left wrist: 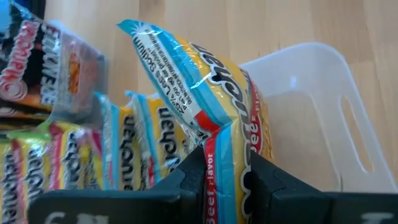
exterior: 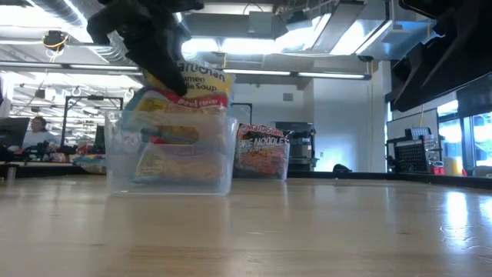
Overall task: Sort Maruchan noodles
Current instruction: Put the bottom blue noodle pack into the bottom transparent bin
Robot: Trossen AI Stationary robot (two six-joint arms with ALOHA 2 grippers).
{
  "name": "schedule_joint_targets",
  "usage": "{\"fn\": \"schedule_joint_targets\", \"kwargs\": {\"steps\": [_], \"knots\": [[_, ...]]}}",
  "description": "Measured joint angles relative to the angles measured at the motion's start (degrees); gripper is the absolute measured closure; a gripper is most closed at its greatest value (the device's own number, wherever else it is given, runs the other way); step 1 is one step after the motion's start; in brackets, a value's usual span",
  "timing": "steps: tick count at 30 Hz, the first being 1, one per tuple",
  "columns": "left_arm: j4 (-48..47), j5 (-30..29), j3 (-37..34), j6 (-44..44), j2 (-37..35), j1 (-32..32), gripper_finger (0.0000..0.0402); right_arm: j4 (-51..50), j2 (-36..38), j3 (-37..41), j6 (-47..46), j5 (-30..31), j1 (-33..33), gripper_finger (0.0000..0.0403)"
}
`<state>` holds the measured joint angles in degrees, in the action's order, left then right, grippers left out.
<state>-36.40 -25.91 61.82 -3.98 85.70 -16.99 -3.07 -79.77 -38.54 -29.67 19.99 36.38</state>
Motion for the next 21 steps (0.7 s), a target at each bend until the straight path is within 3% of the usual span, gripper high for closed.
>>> {"fn": "schedule_joint_targets", "kwargs": {"steps": [9, 21], "knots": [[2.62, -0.79, 0.0, -1.68, 4.01, 0.15, 0.0341, 0.02, 0.0, 0.02, -0.02, -0.02, -0.02, 0.0263], [3.69, -0.31, -2.69, -10.14, 4.69, -0.11, 0.0335, 0.02, 0.0, 0.02, -0.02, 0.04, 0.0, 0.0263]]}}
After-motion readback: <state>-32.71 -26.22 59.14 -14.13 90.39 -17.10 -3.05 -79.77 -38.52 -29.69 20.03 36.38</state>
